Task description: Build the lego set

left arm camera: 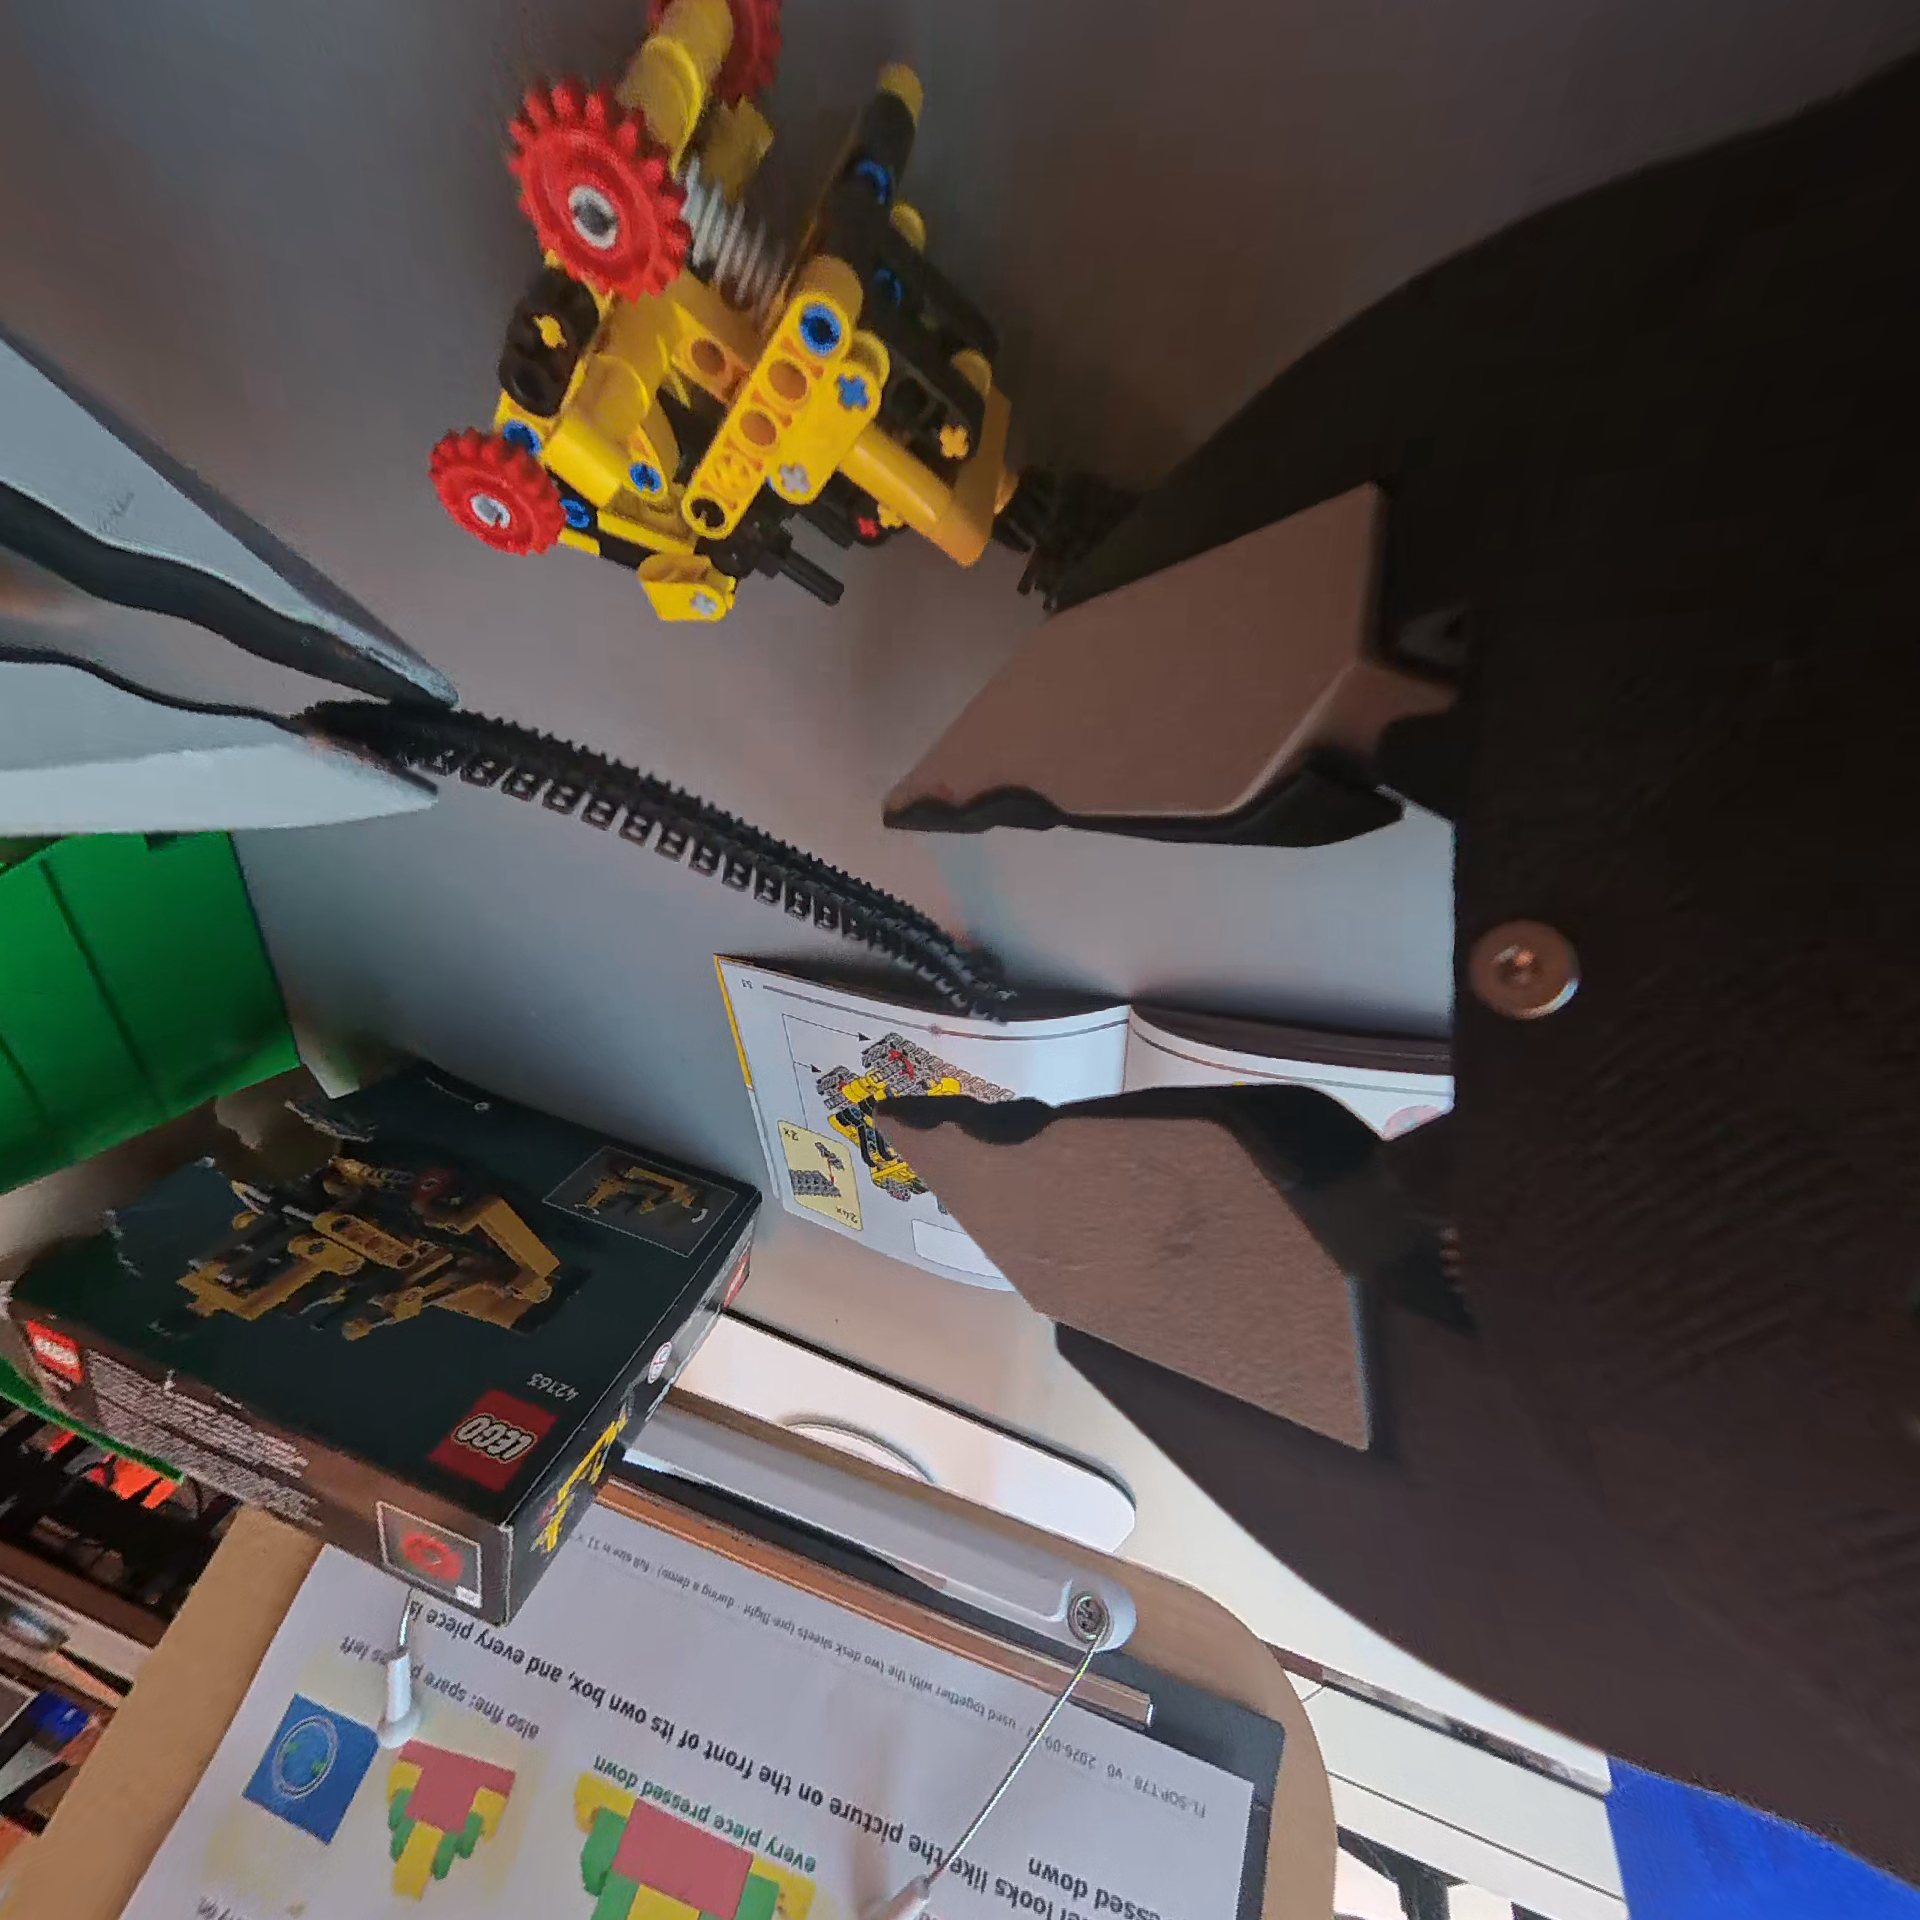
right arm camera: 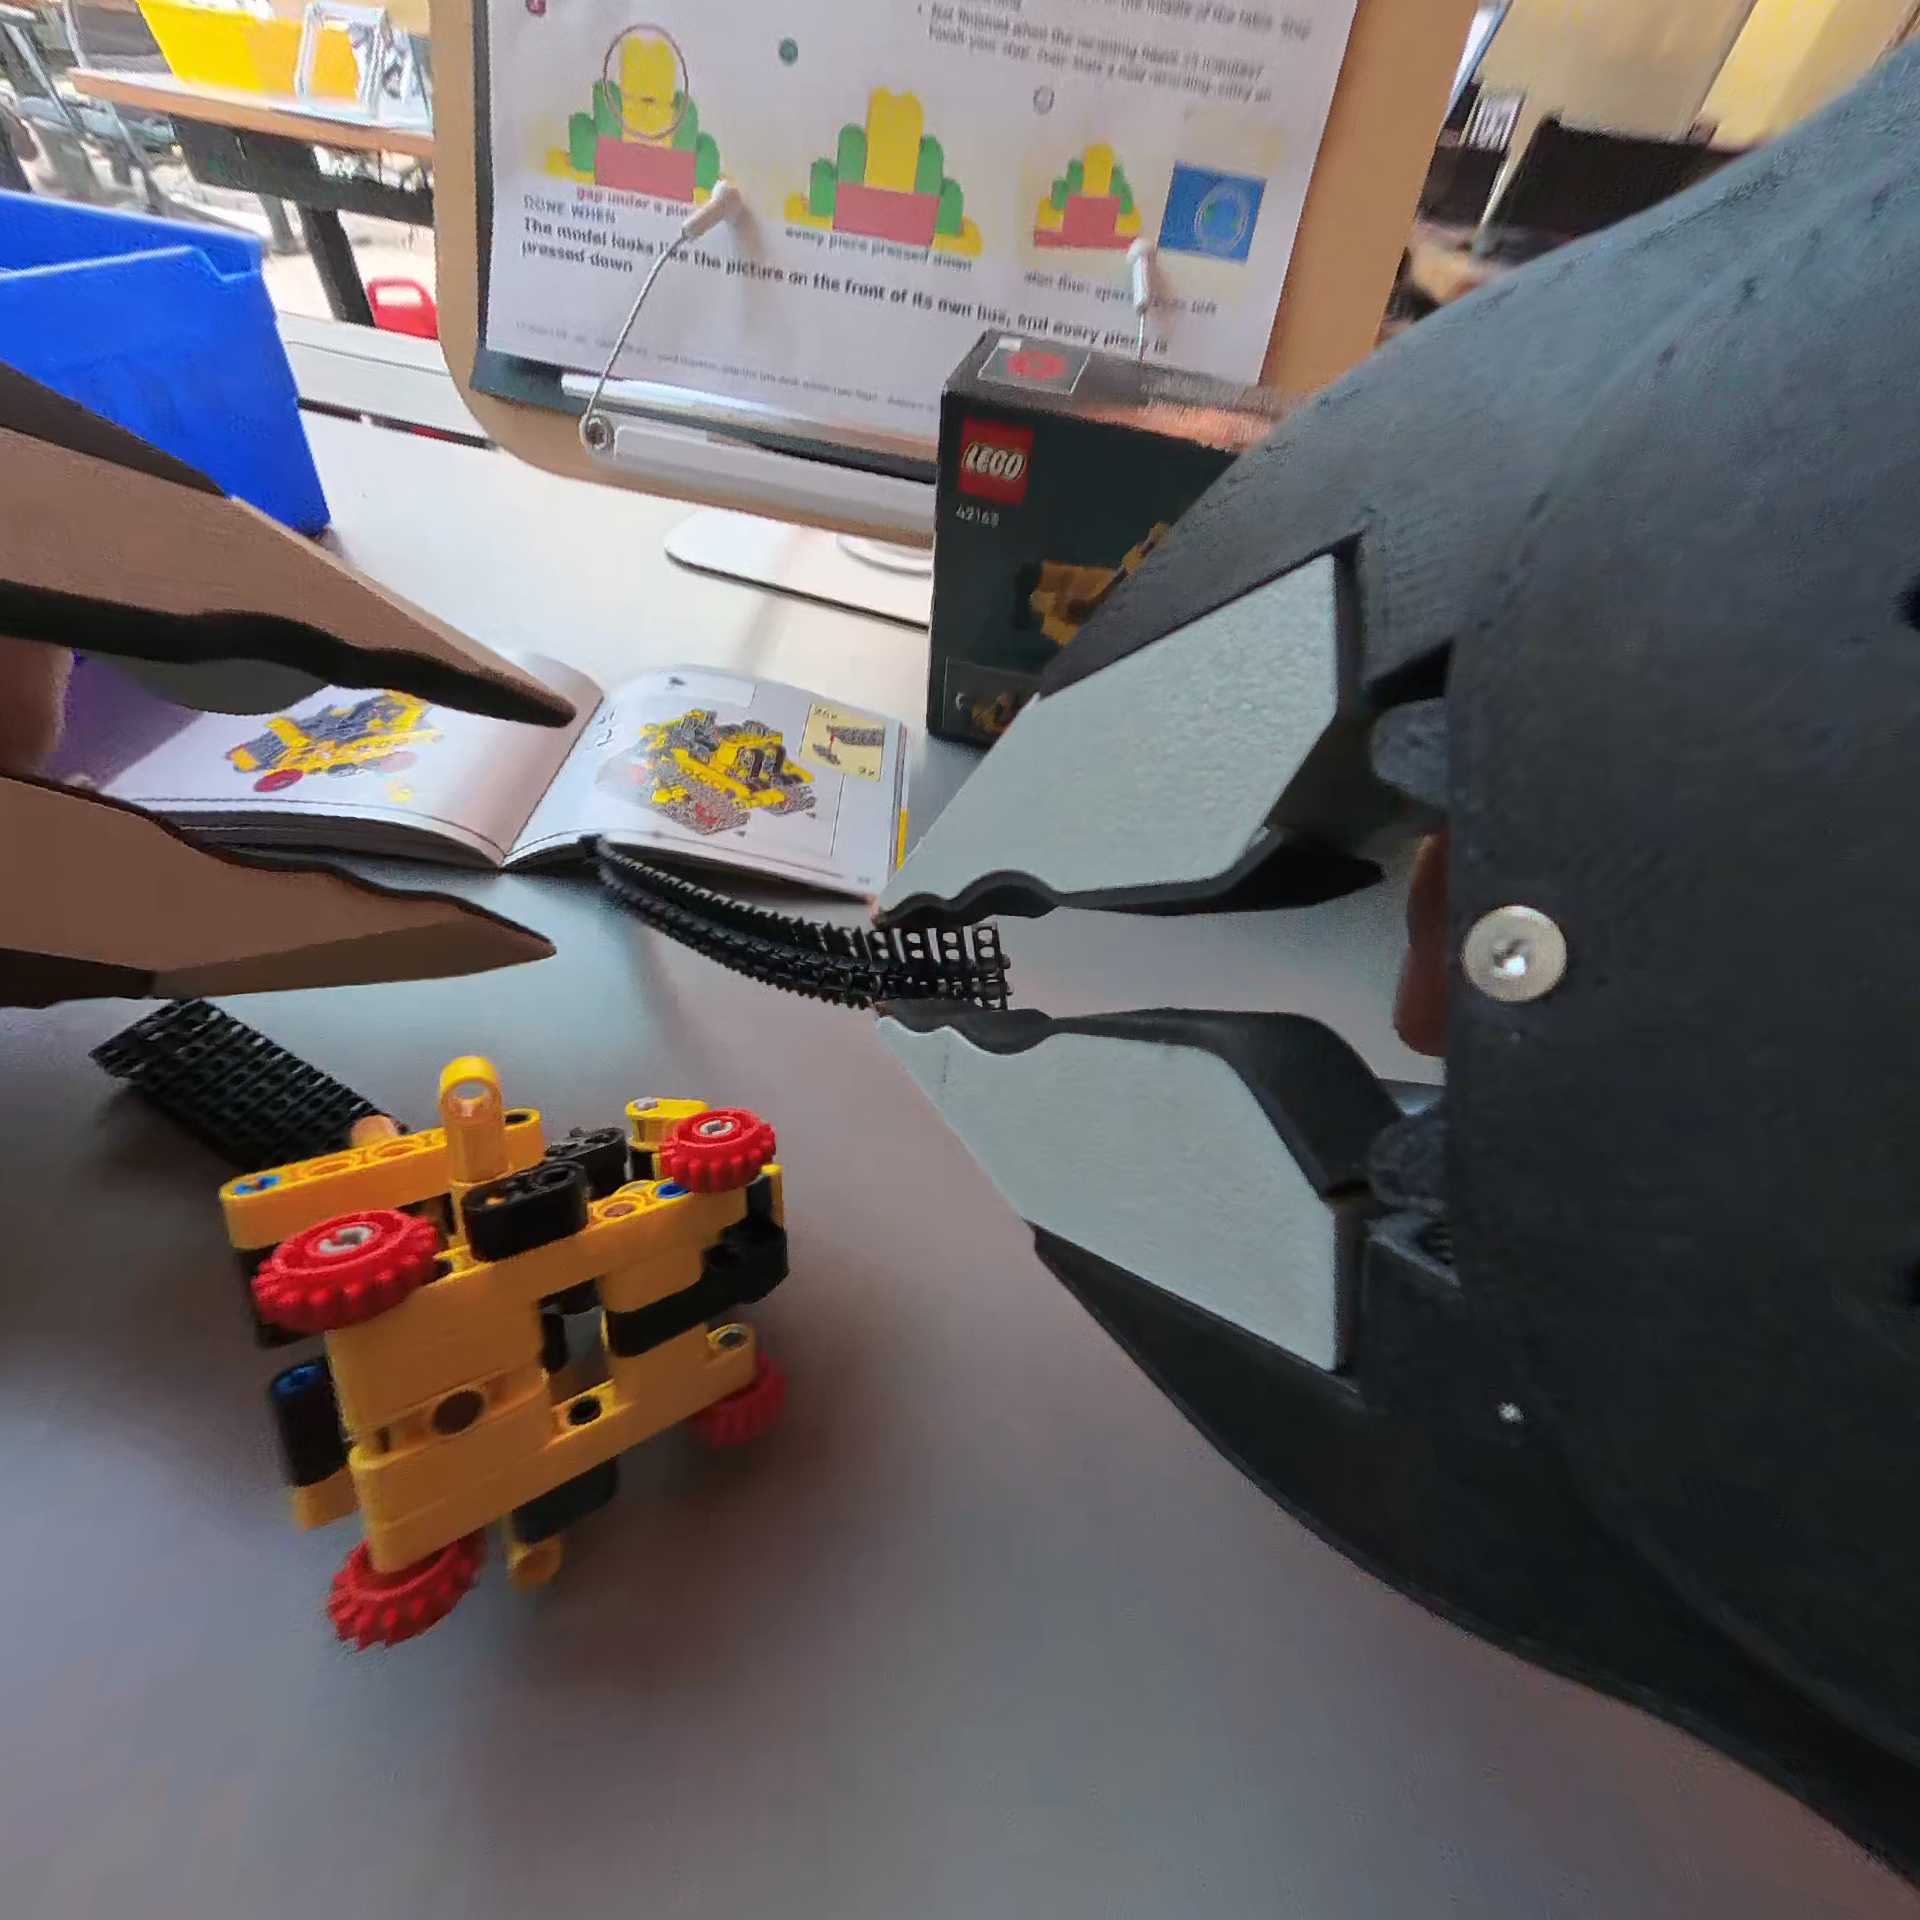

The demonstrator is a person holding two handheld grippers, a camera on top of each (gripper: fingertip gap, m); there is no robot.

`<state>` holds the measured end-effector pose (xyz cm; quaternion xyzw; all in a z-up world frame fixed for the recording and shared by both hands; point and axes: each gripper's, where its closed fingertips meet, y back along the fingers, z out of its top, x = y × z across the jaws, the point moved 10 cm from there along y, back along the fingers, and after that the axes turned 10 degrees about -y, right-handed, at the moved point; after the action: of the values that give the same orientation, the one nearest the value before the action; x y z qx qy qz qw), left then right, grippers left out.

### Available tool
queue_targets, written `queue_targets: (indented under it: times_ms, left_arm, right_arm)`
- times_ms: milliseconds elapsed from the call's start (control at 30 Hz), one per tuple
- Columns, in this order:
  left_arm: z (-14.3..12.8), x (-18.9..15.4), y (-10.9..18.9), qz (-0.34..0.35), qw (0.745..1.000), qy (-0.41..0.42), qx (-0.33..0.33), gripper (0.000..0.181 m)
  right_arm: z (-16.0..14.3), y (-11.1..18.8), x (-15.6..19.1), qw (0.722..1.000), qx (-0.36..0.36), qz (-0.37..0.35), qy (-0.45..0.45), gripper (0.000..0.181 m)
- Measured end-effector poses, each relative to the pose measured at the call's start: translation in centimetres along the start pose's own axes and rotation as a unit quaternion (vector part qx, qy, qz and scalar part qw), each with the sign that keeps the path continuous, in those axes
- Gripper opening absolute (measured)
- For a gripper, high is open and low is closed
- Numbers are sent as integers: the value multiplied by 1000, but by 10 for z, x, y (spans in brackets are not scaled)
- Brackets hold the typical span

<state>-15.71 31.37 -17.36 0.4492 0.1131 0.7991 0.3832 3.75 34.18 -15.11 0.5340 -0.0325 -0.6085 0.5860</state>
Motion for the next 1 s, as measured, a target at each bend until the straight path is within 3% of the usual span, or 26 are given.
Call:
queue_targets:
  times_ms: [200,233,300,333,567,800,1000]
  left_arm:
    - [1,-2,-2,-10,1000,4,3,43]
    - [0,-4,-2,-15,1000,1,7,36]
    - [-3,-8,-2,-45,999,-5,15,5]
    - [-4,-10,-2,-70,997,0,17,2]
    - [-2,-14,13,-148,984,94,17,1]
    - [13,-13,33,-215,951,223,-26,0]
    - [33,-24,40,-191,952,238,-33,0]
  right_arm:
    - [11,10,0,998,-23,-50,41,10]
    - [12,12,1,997,-32,-52,43,10]
    - [12,13,0,997,-45,-50,38,10]
    - [10,12,-1,997,-46,-48,31,10]
    - [-7,-1,-2,998,-63,-1,-32,10]
    - [-17,-3,-4,987,-118,53,-93,10]
    - [-24,-7,-7,979,-147,71,-124,10]
